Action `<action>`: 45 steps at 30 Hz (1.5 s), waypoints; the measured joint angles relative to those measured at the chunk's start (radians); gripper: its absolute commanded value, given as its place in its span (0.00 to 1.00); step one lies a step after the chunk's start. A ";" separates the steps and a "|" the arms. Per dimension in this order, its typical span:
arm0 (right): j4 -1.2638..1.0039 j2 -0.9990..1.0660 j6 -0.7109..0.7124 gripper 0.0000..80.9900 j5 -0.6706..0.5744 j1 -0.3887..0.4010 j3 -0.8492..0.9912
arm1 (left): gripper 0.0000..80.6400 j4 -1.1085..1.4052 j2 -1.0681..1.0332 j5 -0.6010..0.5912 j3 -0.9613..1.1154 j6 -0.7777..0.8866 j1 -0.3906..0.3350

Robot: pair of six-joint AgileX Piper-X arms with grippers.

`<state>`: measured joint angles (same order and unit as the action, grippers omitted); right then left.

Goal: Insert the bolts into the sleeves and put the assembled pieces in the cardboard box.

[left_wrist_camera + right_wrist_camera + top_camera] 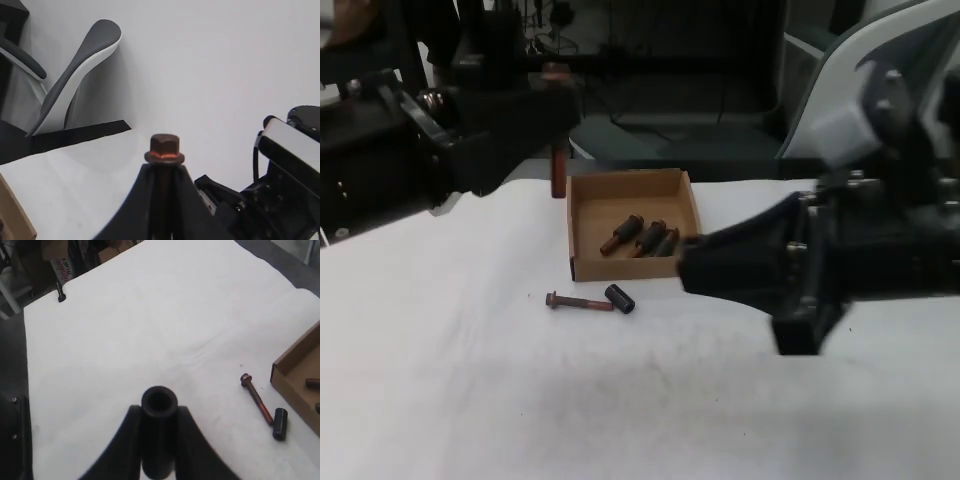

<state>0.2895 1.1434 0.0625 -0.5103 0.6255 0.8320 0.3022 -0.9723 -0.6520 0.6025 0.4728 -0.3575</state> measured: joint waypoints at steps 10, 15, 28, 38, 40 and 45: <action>-0.188 0.078 -0.124 0.01 -0.070 0.020 0.000 | 0.02 0.011 -0.071 -0.045 -0.002 0.033 0.000; -0.207 0.078 -0.155 0.01 -0.075 0.044 0.000 | 0.02 0.013 -0.098 -0.046 -0.002 0.046 0.000; -0.208 0.078 -0.161 0.01 -0.078 0.087 0.000 | 0.02 -0.116 -0.100 -0.060 0.108 0.005 0.000; -0.213 0.127 -0.179 0.01 -0.078 0.087 0.024 | 0.02 -0.168 -0.100 -0.069 0.109 -0.031 0.000; -0.219 0.136 -0.202 0.01 -0.078 0.087 0.025 | 0.02 -0.168 -0.100 -0.069 0.109 -0.031 0.000; -0.253 0.148 -0.243 0.01 -0.078 0.088 0.025 | 0.02 -0.168 -0.100 -0.069 0.109 -0.031 0.000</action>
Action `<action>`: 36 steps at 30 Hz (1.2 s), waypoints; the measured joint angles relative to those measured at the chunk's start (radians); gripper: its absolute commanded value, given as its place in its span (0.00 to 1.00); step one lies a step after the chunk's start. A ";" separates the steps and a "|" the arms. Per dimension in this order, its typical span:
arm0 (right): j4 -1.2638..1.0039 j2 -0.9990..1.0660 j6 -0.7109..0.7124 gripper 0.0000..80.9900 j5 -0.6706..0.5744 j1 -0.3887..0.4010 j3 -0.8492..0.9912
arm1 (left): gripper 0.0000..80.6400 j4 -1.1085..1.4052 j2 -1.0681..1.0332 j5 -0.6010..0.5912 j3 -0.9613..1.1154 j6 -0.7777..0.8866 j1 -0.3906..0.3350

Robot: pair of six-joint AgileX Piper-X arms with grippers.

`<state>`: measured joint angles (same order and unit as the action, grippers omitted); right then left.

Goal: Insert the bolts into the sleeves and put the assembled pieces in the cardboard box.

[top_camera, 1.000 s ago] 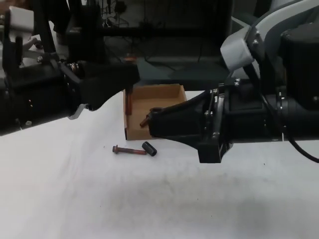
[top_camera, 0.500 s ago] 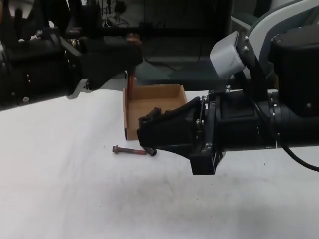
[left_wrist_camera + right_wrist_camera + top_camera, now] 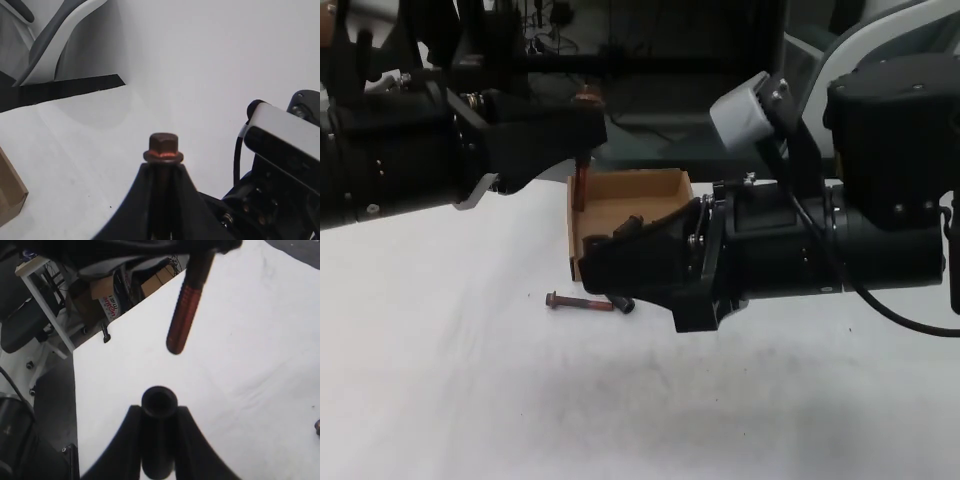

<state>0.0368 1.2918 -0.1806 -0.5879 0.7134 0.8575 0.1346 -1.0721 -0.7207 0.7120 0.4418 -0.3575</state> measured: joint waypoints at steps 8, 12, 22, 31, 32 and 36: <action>-0.066 0.001 -0.061 0.01 0.005 0.000 0.001 | 0.02 0.024 0.000 0.000 0.000 0.000 0.000; -0.073 0.001 -0.068 0.01 0.005 0.000 0.001 | 0.02 0.040 0.000 0.000 0.000 0.002 0.000; -0.073 0.002 -0.075 0.01 0.018 0.000 0.001 | 0.02 0.044 0.000 0.000 0.000 0.021 0.000; -0.073 0.002 -0.090 0.01 0.046 0.000 0.001 | 0.02 0.044 0.000 0.000 0.000 0.026 0.000; -0.073 0.002 -0.090 0.01 0.046 0.000 0.001 | 0.02 0.044 0.000 0.000 0.000 0.025 0.000; -0.073 0.004 -0.092 0.01 0.050 0.000 0.001 | 0.02 0.044 0.000 0.000 0.000 0.025 0.000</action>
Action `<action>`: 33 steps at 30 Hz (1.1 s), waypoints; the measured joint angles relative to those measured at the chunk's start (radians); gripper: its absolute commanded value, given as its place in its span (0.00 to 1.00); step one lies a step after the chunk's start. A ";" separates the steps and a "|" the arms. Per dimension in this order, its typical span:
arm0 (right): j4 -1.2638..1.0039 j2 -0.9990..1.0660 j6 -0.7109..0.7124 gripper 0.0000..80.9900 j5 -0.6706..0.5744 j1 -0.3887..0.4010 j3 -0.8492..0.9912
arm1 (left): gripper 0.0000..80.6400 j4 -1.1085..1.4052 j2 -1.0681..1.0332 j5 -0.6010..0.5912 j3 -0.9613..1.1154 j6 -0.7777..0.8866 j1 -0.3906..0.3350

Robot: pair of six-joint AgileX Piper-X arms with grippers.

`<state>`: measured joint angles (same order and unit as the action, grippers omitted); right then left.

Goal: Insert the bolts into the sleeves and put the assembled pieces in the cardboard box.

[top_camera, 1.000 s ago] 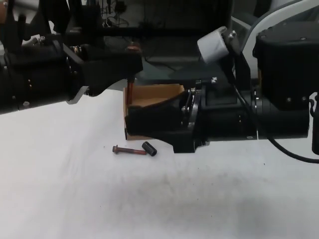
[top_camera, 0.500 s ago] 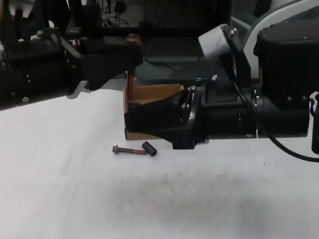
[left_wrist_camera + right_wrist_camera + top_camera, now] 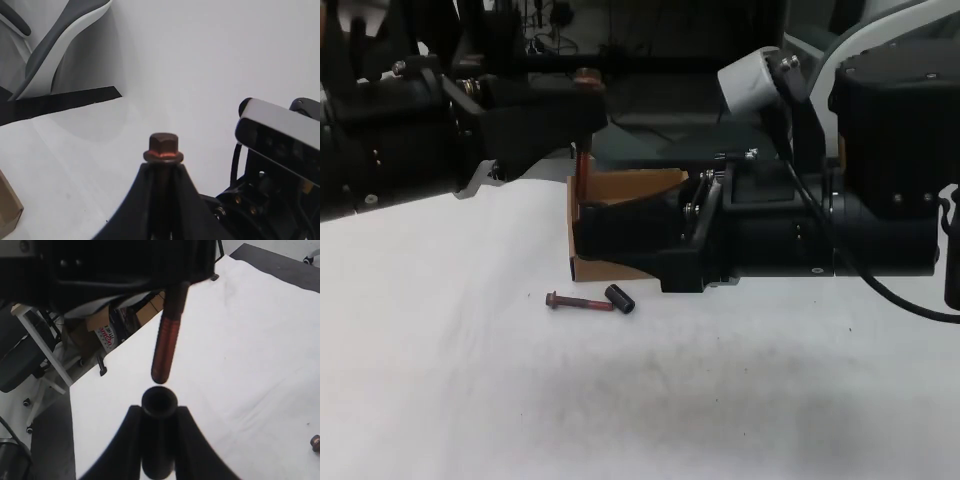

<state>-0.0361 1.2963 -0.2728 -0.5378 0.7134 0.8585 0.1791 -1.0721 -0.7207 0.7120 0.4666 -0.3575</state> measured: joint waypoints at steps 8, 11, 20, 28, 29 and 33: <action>0.000 0.011 -0.017 0.01 0.000 0.000 0.000 | 0.02 0.000 0.000 -0.027 0.000 0.000 0.000; 0.000 0.015 -0.020 0.01 0.000 0.000 0.000 | 0.02 0.001 0.000 -0.042 0.000 0.000 0.000; 0.000 0.015 -0.020 0.01 0.000 0.000 0.008 | 0.02 0.003 0.000 -0.060 0.000 -0.003 0.000; 0.000 0.015 -0.020 0.01 0.000 0.001 0.024 | 0.02 0.011 0.000 -0.060 0.002 -0.018 0.000; 0.000 0.015 -0.020 0.01 0.000 0.001 0.024 | 0.02 0.011 0.000 -0.060 0.002 -0.018 0.000; 0.002 0.015 -0.020 0.01 0.000 0.001 0.024 | 0.02 0.011 0.000 -0.060 0.002 -0.018 0.000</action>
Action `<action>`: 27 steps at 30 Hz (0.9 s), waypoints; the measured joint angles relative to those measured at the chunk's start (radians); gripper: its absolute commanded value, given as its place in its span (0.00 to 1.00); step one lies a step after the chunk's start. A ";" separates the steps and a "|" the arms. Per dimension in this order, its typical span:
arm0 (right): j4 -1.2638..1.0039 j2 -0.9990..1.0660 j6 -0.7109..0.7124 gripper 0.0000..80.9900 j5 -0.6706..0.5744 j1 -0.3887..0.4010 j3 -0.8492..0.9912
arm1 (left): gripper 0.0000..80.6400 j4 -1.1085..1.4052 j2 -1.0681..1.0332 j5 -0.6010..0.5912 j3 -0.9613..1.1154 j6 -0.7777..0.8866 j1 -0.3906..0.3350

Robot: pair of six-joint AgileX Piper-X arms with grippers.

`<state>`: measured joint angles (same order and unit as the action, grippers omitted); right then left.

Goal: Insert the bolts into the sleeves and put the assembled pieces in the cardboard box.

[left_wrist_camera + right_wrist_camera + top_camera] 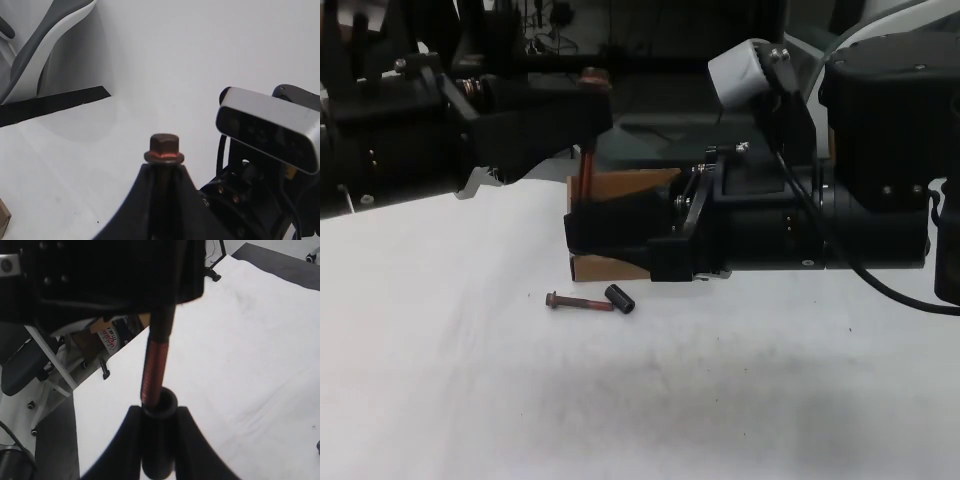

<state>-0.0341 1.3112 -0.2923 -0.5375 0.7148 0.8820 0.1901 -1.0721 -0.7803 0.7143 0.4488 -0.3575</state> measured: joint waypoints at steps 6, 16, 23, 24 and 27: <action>0.000 0.000 -0.006 0.01 0.000 0.000 0.000 | 0.02 0.000 0.000 0.000 0.000 -0.005 0.000; 0.020 0.003 -0.020 0.01 -0.005 0.002 0.028 | 0.02 -0.014 0.000 0.000 0.005 -0.015 0.000; 0.019 0.002 -0.023 0.01 0.000 0.002 0.038 | 0.02 -0.020 0.000 0.000 0.005 -0.022 0.000; 0.019 0.002 -0.023 0.01 0.000 0.002 0.038 | 0.02 -0.020 0.000 0.000 0.005 -0.022 0.000; 0.019 0.002 -0.023 0.01 0.000 0.002 0.038 | 0.02 -0.022 0.000 0.000 0.005 -0.022 0.000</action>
<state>-0.0154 1.3135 -0.3152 -0.5377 0.7173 0.9202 0.1681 -1.0721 -0.7803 0.7192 0.4265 -0.3575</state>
